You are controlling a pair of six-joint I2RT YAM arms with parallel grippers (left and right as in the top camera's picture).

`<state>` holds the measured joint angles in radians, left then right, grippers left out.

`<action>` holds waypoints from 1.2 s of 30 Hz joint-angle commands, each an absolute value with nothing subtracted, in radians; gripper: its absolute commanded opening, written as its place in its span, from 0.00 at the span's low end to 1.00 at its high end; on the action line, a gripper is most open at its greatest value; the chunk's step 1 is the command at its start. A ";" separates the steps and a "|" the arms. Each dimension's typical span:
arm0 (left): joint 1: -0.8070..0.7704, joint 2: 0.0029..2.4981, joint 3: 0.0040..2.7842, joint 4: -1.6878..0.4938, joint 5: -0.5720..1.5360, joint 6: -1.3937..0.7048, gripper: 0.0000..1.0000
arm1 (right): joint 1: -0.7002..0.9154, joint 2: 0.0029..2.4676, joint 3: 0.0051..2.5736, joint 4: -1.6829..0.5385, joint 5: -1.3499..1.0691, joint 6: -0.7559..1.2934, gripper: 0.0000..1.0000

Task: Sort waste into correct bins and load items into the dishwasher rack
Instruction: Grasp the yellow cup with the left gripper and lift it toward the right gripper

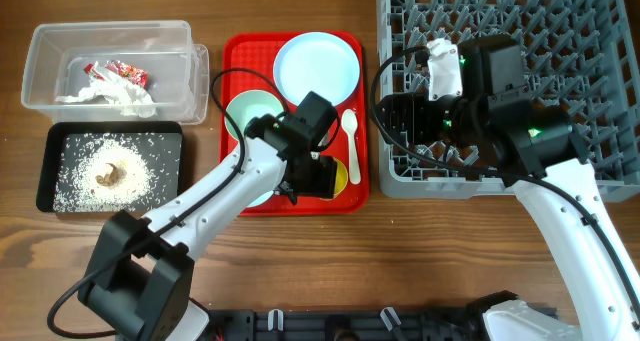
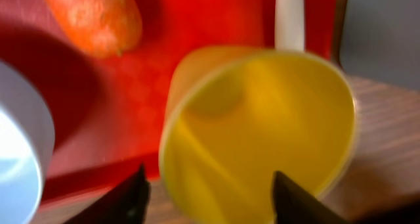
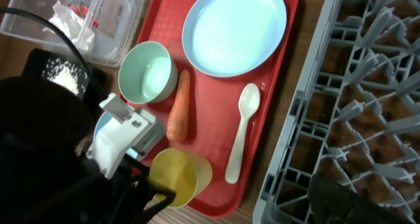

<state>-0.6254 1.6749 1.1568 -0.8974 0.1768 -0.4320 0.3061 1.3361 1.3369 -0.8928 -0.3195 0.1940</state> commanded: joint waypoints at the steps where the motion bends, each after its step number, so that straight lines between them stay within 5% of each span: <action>1: -0.622 1.676 1.098 -0.820 0.155 -0.461 0.51 | 0.303 1.343 1.348 -0.899 -0.306 0.205 1.00; 3: -0.622 1.678 1.081 -0.777 0.151 -0.461 0.38 | 0.303 1.343 1.348 -0.898 -0.306 0.205 1.00; 5: -0.622 1.678 1.071 -0.766 0.137 -0.488 0.07 | 0.303 1.343 1.348 -0.899 -0.306 0.205 1.00; 6: -0.621 1.678 1.072 -0.762 0.137 -0.495 0.04 | 0.303 1.343 1.348 -0.898 -0.306 0.206 1.00; 13: -0.467 1.549 1.219 -0.773 0.422 -0.532 0.04 | 0.267 1.343 1.348 -0.881 -0.490 0.159 1.00; 18: -0.102 1.501 1.251 -0.552 1.085 -0.533 0.04 | 0.156 1.352 1.348 -0.733 -0.912 0.048 1.00; 23: -0.056 1.501 1.251 -0.302 1.441 -0.619 0.04 | 0.160 1.448 1.348 -0.462 -1.331 0.054 1.00; 34: -0.167 1.501 1.251 -0.265 1.409 -0.619 0.04 | 0.301 1.489 1.348 -0.291 -1.324 0.115 1.00; 36: -0.166 1.501 1.251 -0.261 1.400 -0.619 0.04 | 0.310 1.489 1.348 -0.292 -1.324 0.115 0.91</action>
<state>-0.1658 1.5070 1.2419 -0.2710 1.4113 -0.6125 0.3019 1.4776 1.3357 -0.2977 -1.3258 0.1143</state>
